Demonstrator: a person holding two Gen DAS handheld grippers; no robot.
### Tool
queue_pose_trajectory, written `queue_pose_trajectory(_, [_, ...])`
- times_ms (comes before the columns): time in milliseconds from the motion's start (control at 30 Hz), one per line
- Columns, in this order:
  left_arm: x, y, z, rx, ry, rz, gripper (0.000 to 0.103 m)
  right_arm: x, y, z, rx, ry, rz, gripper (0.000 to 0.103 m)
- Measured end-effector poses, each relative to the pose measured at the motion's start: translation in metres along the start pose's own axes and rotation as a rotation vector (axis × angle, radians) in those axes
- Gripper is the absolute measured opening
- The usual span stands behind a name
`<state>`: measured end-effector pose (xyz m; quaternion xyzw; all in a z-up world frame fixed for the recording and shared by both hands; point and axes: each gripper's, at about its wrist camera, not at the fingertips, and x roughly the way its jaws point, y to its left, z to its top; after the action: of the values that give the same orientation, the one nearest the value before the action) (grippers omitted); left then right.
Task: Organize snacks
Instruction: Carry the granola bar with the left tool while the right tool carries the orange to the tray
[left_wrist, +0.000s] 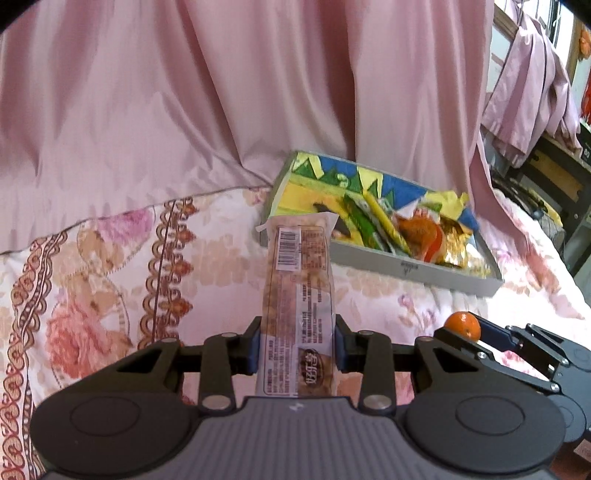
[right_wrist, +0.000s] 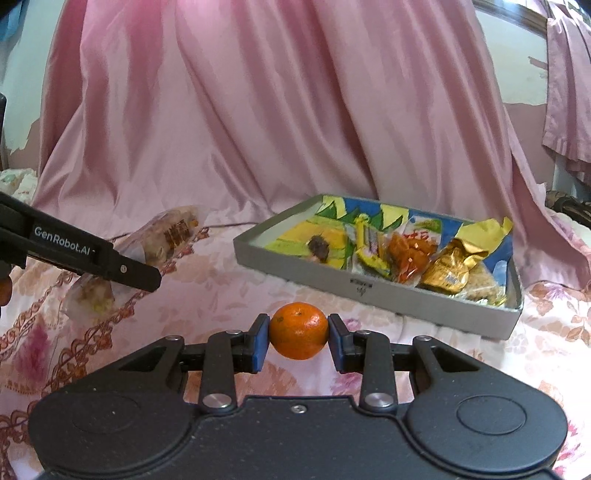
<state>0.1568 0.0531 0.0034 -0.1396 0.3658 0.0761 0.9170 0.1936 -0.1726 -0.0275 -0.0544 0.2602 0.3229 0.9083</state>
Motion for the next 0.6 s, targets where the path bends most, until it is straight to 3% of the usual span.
queue_pose_trajectory(600, [0.034, -0.028, 0.047, 0.002, -0.069, -0.012, 0.040, 0.027, -0.054, 0.039, 0.037, -0.161, -0.049, 0.036])
